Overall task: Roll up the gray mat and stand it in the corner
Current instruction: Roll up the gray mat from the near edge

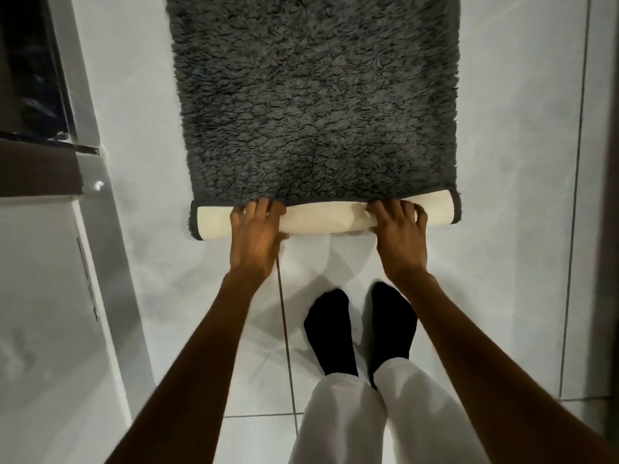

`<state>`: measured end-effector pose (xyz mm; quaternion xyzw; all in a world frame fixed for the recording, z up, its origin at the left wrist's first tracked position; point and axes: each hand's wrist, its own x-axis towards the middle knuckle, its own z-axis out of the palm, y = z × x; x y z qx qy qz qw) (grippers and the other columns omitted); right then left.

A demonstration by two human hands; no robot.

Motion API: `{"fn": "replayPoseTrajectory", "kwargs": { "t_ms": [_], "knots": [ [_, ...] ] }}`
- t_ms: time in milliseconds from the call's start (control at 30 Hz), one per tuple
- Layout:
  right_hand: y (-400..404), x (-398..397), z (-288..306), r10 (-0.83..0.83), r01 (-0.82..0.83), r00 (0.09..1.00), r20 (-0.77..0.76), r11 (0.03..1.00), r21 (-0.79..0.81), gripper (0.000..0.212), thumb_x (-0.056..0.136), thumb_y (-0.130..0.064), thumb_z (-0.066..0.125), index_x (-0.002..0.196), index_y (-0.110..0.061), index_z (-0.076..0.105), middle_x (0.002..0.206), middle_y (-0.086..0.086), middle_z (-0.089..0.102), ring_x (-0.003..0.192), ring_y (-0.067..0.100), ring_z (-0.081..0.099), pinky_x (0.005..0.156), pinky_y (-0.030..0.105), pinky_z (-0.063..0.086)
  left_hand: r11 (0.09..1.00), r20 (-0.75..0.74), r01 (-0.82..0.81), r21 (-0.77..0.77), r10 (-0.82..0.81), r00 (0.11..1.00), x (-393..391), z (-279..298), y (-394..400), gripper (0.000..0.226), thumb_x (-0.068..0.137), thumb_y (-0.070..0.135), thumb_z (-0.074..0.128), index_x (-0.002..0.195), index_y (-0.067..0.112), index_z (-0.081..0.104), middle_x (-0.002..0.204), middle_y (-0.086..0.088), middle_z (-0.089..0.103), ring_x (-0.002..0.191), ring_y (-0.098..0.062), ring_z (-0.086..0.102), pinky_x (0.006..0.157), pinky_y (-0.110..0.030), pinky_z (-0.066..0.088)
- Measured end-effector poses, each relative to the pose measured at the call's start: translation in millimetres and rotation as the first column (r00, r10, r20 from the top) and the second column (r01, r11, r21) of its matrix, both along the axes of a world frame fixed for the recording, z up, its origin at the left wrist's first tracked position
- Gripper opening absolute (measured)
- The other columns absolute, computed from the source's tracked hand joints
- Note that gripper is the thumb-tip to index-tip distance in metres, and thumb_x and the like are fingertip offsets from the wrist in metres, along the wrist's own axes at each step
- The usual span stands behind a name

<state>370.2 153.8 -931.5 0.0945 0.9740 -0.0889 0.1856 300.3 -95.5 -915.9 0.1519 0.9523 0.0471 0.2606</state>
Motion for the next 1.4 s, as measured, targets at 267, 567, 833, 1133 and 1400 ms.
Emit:
{"fn": "replayPoseTrajectory", "kwargs": {
  "t_ms": [267, 567, 833, 1133, 1400],
  "knots": [
    [35.9, -58.6, -13.9, 0.089, -0.091, 0.995, -0.040, 0.995, -0.050, 0.038, 0.103, -0.028, 0.050, 0.140, -0.021, 0.054, 0.124, 0.015, 0.060, 0.117, 0.039, 0.051, 0.114, 0.058, 0.029, 0.986, -0.043, 0.016, 0.168, -0.009, 0.999, -33.1, -7.7, -4.1, 0.043, 0.108, 0.028, 0.045, 0.146, 0.009, 0.051, 0.147, -0.015, 0.058, 0.137, -0.033, 0.050, 0.123, -0.053, 0.026],
    [16.3, -89.6, -26.2, -0.068, 0.033, 0.965, -0.253, 0.989, -0.142, 0.050, 0.108, -0.034, 0.040, 0.152, -0.010, 0.040, 0.160, 0.022, 0.036, 0.150, 0.037, 0.029, 0.126, 0.054, 0.017, 0.974, -0.115, 0.219, -0.059, -0.224, 0.968, -30.2, -48.9, 28.3, 0.092, 0.102, 0.069, 0.013, 0.163, 0.001, 0.003, 0.174, -0.020, 0.003, 0.161, -0.035, 0.004, 0.126, -0.066, 0.012],
    [-7.9, -44.3, -48.7, 0.197, -0.199, 0.974, -0.112, 0.980, -0.005, 0.084, 0.105, -0.058, 0.032, 0.160, -0.001, 0.007, 0.169, 0.023, 0.002, 0.158, 0.036, 0.001, 0.124, 0.061, 0.012, 0.982, -0.172, 0.183, -0.053, -0.189, 0.967, -117.7, -59.8, 50.9, 0.093, 0.100, 0.072, 0.006, 0.163, 0.003, 0.017, 0.172, -0.017, 0.017, 0.160, -0.033, 0.018, 0.124, -0.069, 0.010],
    [28.3, -120.9, -85.9, 0.213, -0.212, 0.976, -0.039, 0.977, 0.040, 0.088, 0.101, -0.068, 0.020, 0.161, -0.004, 0.007, 0.170, 0.020, 0.006, 0.158, 0.036, 0.003, 0.125, 0.061, 0.011, 0.959, -0.143, 0.283, 0.013, -0.279, 0.950, -46.4, -82.0, 41.6, 0.083, 0.105, 0.061, 0.015, 0.164, 0.004, 0.000, 0.174, -0.016, -0.002, 0.162, -0.031, 0.000, 0.127, -0.063, 0.015],
    [21.1, -110.8, -64.9, 0.193, -0.198, 0.973, -0.127, 0.980, -0.034, 0.077, 0.104, -0.057, 0.033, 0.158, -0.004, 0.023, 0.166, 0.025, 0.021, 0.156, 0.038, 0.014, 0.126, 0.057, 0.014, 0.965, -0.043, 0.261, -0.002, -0.261, 0.964, -69.6, -96.1, 44.8, 0.091, 0.099, 0.066, 0.008, 0.163, 0.003, -0.005, 0.174, -0.016, -0.009, 0.161, -0.034, -0.005, 0.126, -0.064, 0.014]
  ]
}}
